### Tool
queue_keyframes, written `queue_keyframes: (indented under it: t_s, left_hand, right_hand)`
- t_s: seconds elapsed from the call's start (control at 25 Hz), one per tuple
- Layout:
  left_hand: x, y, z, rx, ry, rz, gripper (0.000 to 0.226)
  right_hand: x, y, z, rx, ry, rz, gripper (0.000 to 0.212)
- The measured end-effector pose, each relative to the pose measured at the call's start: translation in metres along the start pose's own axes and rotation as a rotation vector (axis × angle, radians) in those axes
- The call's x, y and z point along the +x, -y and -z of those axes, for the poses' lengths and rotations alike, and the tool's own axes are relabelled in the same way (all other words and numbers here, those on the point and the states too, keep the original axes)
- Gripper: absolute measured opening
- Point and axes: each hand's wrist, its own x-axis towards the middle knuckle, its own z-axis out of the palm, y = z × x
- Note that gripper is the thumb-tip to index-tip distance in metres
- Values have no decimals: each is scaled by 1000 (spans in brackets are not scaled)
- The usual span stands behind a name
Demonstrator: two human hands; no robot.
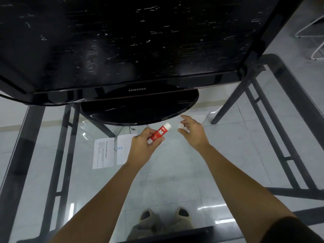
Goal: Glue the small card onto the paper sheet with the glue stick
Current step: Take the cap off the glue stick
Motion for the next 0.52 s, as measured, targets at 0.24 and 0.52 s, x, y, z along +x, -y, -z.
queue_keyframes:
  t_s: [0.24,0.52]
  left_hand:
    - [0,9,5,13,-9,-3,32]
    - [1,-6,18,27,-28,-33,31]
  right_hand:
    - [0,-7,0,-40,25,-7,58]
    - [-6,9,24,-28,-38,9,59]
